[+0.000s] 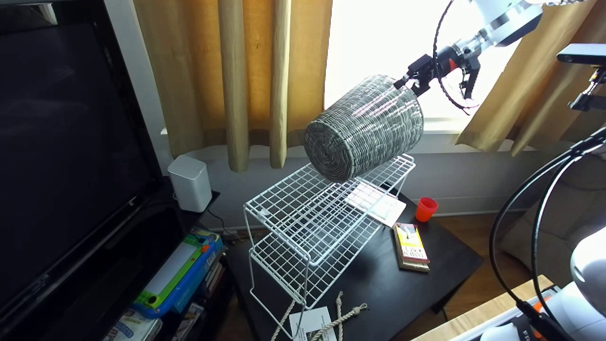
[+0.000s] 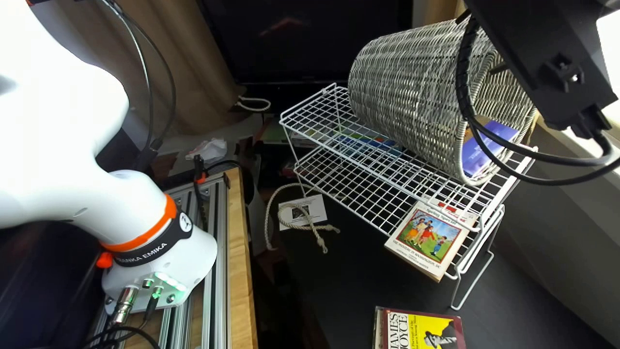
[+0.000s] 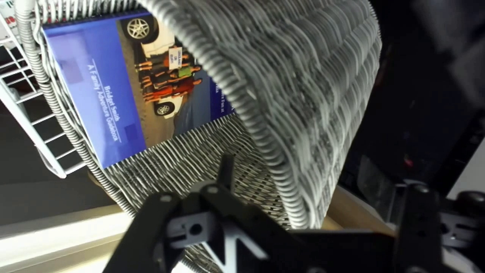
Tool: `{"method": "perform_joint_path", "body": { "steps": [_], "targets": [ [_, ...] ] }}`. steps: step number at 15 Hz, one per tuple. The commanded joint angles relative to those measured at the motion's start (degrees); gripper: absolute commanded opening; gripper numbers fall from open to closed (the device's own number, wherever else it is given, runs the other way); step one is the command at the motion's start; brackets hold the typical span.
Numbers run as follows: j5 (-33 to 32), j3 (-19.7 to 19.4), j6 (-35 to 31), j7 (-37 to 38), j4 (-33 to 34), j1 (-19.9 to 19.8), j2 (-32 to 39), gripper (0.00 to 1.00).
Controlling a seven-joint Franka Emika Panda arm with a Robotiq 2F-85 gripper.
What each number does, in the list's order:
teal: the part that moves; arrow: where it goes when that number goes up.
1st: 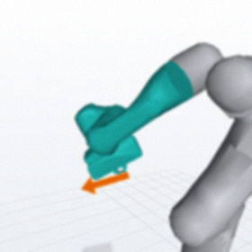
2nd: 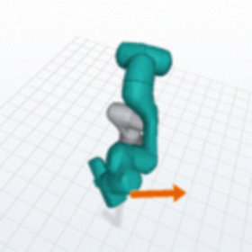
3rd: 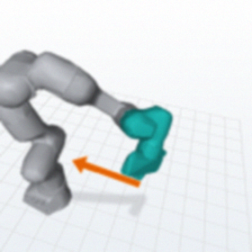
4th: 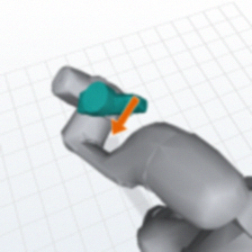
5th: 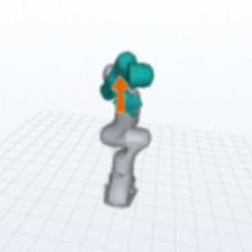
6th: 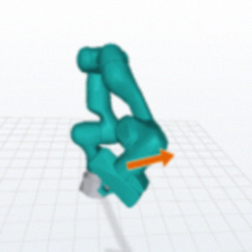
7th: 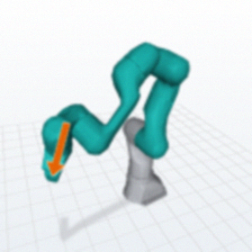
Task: Set the basket upright
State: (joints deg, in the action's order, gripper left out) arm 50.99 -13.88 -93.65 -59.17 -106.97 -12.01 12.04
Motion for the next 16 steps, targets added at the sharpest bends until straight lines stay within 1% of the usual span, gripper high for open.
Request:
{"method": "perform_joint_path", "body": {
  "steps": [1,3,8,11,16],
  "targets": [
    [0.8,1.4,4.1,1.0,3.2,-2.4,2.9,0.53],
    [0.1,1.7,4.4,2.1,4.0,-2.5,3.4,0.39],
    [-1.7,2.6,5.2,4.0,5.5,-1.8,2.4,0.00],
    [-3.0,3.3,4.2,5.7,5.6,-1.1,1.7,0.04],
    [-5.2,4.5,3.8,7.5,6.2,-0.3,-0.1,0.03]
  ]
}}
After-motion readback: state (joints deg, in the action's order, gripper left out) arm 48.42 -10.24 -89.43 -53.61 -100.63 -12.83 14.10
